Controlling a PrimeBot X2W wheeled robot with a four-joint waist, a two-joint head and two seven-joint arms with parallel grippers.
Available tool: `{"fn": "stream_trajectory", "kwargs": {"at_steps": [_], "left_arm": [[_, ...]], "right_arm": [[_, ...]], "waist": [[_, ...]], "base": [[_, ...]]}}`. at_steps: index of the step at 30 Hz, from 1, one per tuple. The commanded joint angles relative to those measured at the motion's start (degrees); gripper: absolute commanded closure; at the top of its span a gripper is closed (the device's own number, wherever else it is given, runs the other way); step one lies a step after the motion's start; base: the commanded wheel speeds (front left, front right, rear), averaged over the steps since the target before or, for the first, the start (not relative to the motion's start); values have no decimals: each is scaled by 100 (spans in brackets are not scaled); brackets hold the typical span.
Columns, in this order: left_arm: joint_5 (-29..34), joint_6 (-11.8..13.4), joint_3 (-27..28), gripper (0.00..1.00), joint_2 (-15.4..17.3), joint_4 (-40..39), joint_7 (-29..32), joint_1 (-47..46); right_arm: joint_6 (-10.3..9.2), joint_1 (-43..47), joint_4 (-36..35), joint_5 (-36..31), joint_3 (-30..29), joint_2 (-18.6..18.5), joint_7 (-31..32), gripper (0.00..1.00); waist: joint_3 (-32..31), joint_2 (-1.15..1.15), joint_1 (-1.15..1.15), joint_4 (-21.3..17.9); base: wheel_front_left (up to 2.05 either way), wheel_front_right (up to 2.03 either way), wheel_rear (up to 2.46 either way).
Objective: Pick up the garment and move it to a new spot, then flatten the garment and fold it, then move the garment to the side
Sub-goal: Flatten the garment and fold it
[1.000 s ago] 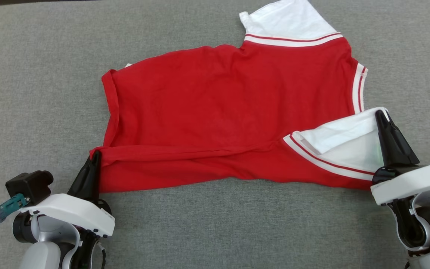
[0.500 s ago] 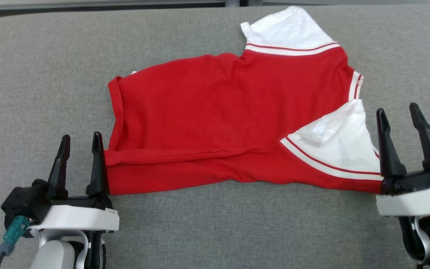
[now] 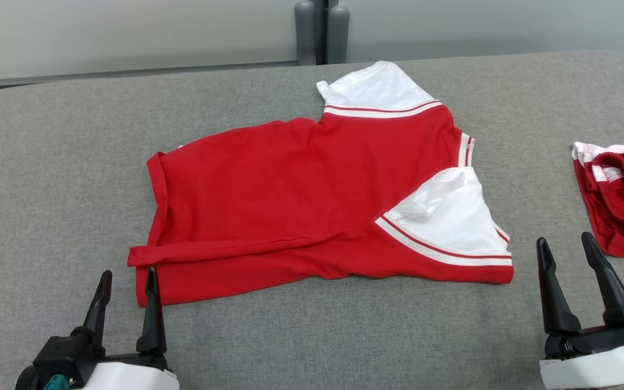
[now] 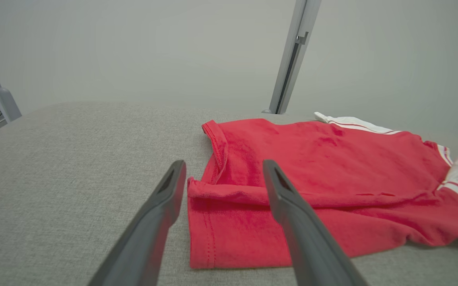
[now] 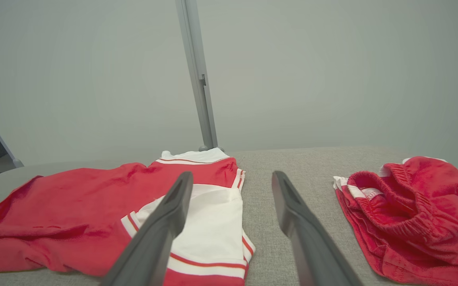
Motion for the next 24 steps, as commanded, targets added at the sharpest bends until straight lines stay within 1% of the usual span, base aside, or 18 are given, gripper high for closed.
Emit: {"fn": "stream_trajectory", "kwargs": {"at_steps": [1,10,15,19,24], "left_arm": [[-18,-8,34,0,36,30,-21,28],[-94,-137,104,0,30,169,-25,-35],[-262,-229,100,0,-16,443,36,-121],[-559,-353,126,0,-76,850,164,-254],[-775,-570,115,0,-96,1435,206,-636]], "right_arm": [[0,49,-21,-21,-32,-2,18,0],[0,84,-10,20,-63,-30,39,0],[0,41,25,32,-27,-24,102,0],[0,-59,338,99,31,-44,156,0],[0,-342,1086,252,221,-46,158,0]], "waist": [[-38,0,0,-34],[-80,0,0,-11],[-2,0,0,19],[161,0,0,61],[469,0,0,145]], "base": [[0,0,0],[0,0,0],[0,0,0],[0,0,0],[0,0,0]]}}
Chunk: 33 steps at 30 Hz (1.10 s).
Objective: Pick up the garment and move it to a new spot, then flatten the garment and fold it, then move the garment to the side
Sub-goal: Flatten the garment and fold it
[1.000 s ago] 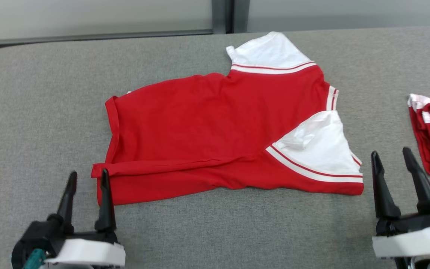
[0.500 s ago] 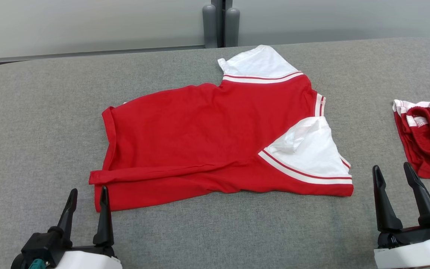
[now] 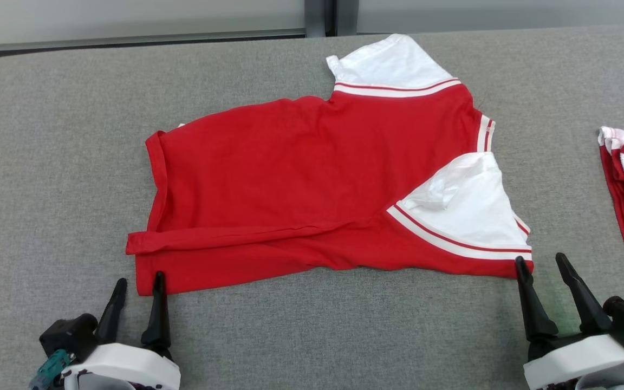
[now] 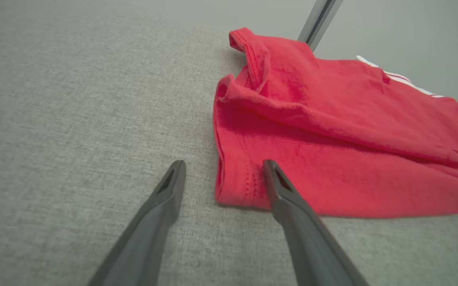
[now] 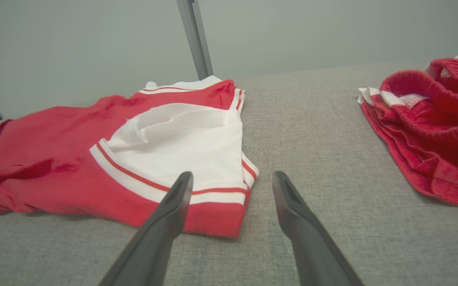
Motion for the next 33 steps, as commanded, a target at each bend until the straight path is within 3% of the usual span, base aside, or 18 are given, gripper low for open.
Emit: {"fn": "stream_trajectory", "kwargs": {"at_steps": [1,6,7,8,9,18,22,33], "left_arm": [[-79,-57,8,0,-6,93,-4,-179],[-286,-216,5,0,-20,593,28,-459],[-276,-230,-17,5,3,650,25,-480],[-278,-257,-41,81,13,699,37,-496],[-292,-267,-61,100,13,732,38,-511],[-225,-264,-176,100,144,278,114,-344],[-228,-220,-205,100,260,-183,413,-168],[-397,248,-137,100,587,-1609,1557,1105]], "right_arm": [[-1,-147,171,35,29,-15,-5,0],[-1,-582,825,187,195,31,-109,0],[-1,-649,911,209,220,30,-150,13],[0,-690,981,241,244,32,-185,73],[-1,-719,1044,268,262,26,-212,100],[-1,-591,880,498,261,-49,-411,100],[-1,-342,527,530,173,-123,-380,100],[-1,1299,-620,429,-73,43,174,100]], "waist": [[159,0,0,70],[337,0,0,127],[342,0,0,137],[343,0,0,148],[342,0,0,161],[188,0,0,234],[63,0,0,282],[-430,0,0,159]], "base": [[0,0,0],[0,0,0],[0,0,0],[0,0,0],[0,0,0],[0,0,0],[0,0,0],[0,0,0]]}}
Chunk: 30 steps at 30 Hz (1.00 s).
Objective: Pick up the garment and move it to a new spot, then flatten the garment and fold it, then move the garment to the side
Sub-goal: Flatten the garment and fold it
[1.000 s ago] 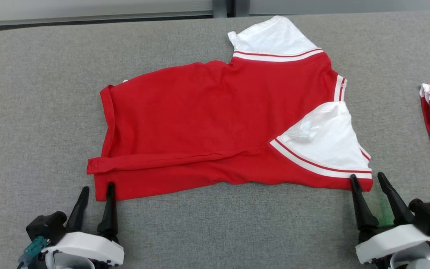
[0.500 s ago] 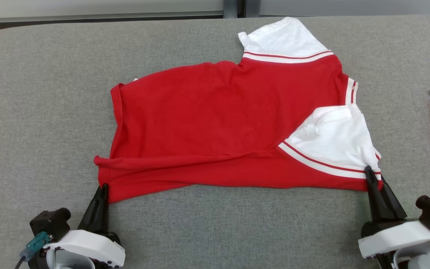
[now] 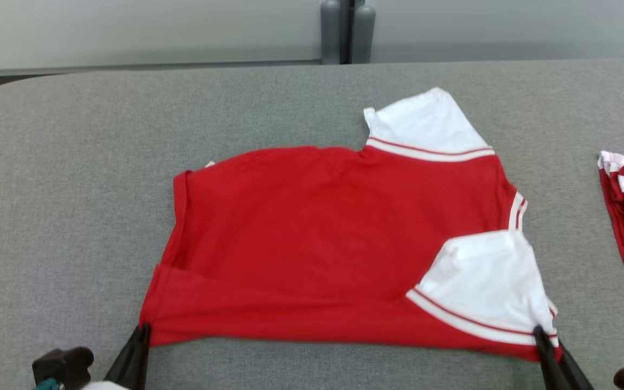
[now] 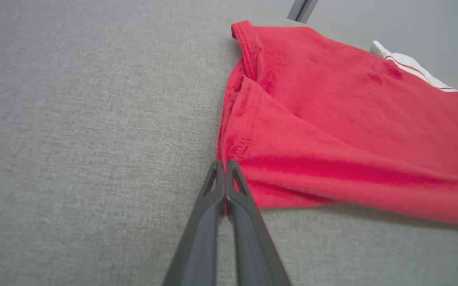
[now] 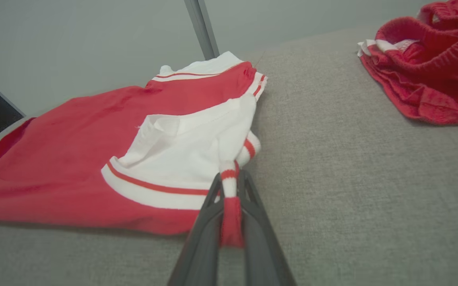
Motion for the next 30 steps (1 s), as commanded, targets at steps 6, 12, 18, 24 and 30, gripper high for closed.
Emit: {"fn": "stream_trajectory", "kwargs": {"at_steps": [6,12,18,24,30], "left_arm": [[-174,44,-105,0,41,-125,455,388],[141,319,36,0,-92,-63,-326,138],[612,468,-8,0,-109,-337,-1102,-120],[879,560,-188,0,-161,-561,-1289,-295],[920,622,-244,0,-161,-527,-1257,-294]], "right_arm": [[-2,162,132,50,142,-75,268,0],[-1,-131,-28,-214,-32,-128,63,0],[-1,-489,-551,-525,-231,-187,218,0],[-1,-732,-926,-634,-238,-224,469,0],[-1,-648,-1115,-684,-290,-105,562,0]], "waist": [[-210,0,0,-91],[-316,0,0,-174],[-367,0,0,-287],[-426,0,0,-333],[-395,0,0,-328]], "base": [[0,0,0],[0,0,0],[0,0,0],[0,0,0],[0,0,0]]}}
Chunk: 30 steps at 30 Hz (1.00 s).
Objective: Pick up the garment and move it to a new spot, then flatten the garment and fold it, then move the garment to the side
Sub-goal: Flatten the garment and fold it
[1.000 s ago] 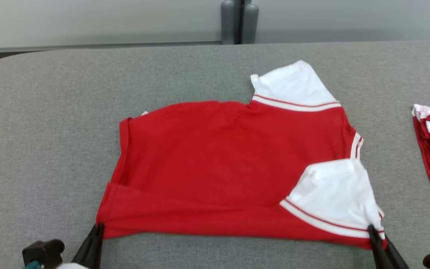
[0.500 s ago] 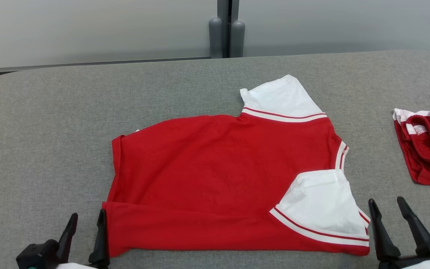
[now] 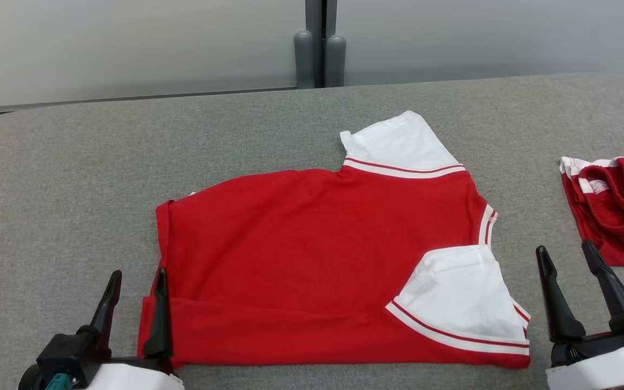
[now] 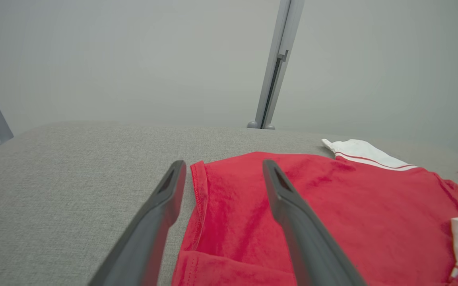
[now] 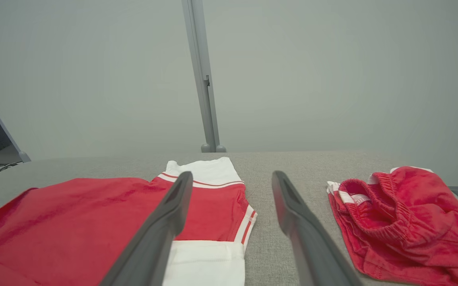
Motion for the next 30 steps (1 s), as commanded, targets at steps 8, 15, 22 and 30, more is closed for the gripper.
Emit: {"fn": "stream_trajectory", "kwargs": {"at_steps": [8,15,22,30], "left_arm": [[-126,-85,-45,0,10,129,174,-392],[-373,-387,-94,0,5,1156,441,-1679],[-664,-727,61,0,160,3099,687,-3116],[-829,-974,42,100,269,4711,977,-3888]], "right_arm": [[0,-26,-172,-74,-35,72,-21,0],[0,-262,-212,-67,-37,168,-100,0],[0,-618,6,30,182,210,-220,0],[0,-802,359,206,185,205,-363,0]], "waist": [[256,0,0,-4],[769,0,0,-19],[1142,0,0,-231],[1233,0,0,-358]], "base": [[0,0,0],[0,0,0],[0,0,0],[0,0,0]]}}
